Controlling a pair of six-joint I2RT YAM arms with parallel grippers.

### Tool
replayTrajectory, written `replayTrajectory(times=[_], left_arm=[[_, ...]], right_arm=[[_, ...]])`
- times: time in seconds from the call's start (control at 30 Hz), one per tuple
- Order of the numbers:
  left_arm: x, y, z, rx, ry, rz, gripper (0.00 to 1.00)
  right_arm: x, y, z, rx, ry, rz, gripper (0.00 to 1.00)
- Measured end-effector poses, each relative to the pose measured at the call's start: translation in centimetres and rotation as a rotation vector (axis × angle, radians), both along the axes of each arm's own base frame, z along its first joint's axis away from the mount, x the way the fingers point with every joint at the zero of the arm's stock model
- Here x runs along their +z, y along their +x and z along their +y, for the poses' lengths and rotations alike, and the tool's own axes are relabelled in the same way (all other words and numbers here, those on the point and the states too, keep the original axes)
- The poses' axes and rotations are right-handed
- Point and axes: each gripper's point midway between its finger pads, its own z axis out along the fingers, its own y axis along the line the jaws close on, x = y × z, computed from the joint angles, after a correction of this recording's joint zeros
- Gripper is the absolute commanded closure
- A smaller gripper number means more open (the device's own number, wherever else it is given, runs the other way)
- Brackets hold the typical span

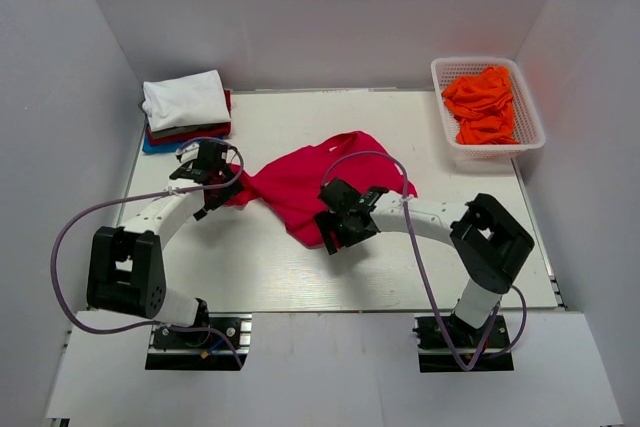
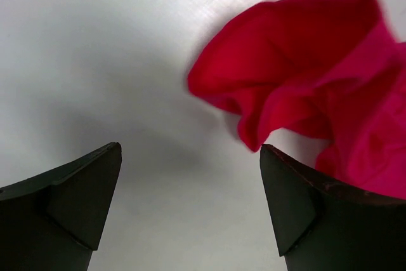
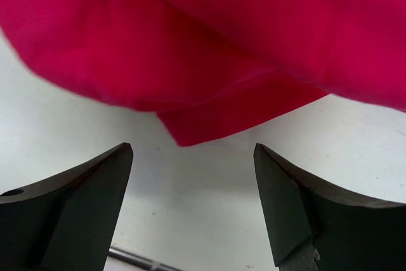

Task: Fold and stack the t-shirts
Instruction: Flatten out the tshirt

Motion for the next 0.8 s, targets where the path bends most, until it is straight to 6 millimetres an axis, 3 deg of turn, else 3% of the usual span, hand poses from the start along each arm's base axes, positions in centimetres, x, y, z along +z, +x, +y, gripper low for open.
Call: replayTrajectory(times=[0.3, 0.37, 0.47, 0.5, 0.6, 0.63, 0.67, 0.73, 0.8], left_arm=[[2.7, 6.1, -1.0, -0.145, 0.037, -0.228, 0.0], [2.3, 6.9, -1.0, -0.166, 0.052, -0.237, 0.0], [-0.1, 7.7, -1.0, -0.194, 0.08, -0.192, 0.05], [-1.1, 7.7, -1.0, -0.201, 0.086, -0.169, 0.09], [-3.3, 7.8, -1.0, -0.217, 0.094, -0.122, 0.44], [-3.6, 7.9, -1.1, -0.224, 0.094, -0.113, 0.63], [-3.8, 8.1, -1.2, -0.234, 0.094, -0.11, 0.75], [-3.4, 8.7, -1.5, -0.24, 0.088, -0.126, 1.0], [-2.4, 9.4, -1.6, -0.247, 0.089, -0.158, 1.0]], right_arm=[[-1.2, 1.3, 0.4, -0.045, -0.02, -0.033, 0.2], [-1.2, 1.6, 0.7, -0.045, -0.008, -0.04, 0.24], [-1.2, 2.0, 1.2, -0.047, 0.005, -0.044, 0.31], [-1.2, 2.2, 1.4, -0.048, 0.009, -0.046, 0.34], [-1.1, 2.8, 1.9, -0.056, 0.024, -0.053, 0.59], [-1.2, 2.9, 1.9, -0.059, 0.027, -0.055, 0.72], [-1.2, 3.0, 2.0, -0.069, 0.032, -0.056, 1.0], [-1.1, 3.3, 1.9, -0.083, 0.034, -0.064, 1.0], [-0.9, 3.6, 2.0, -0.099, 0.04, -0.08, 1.0]])
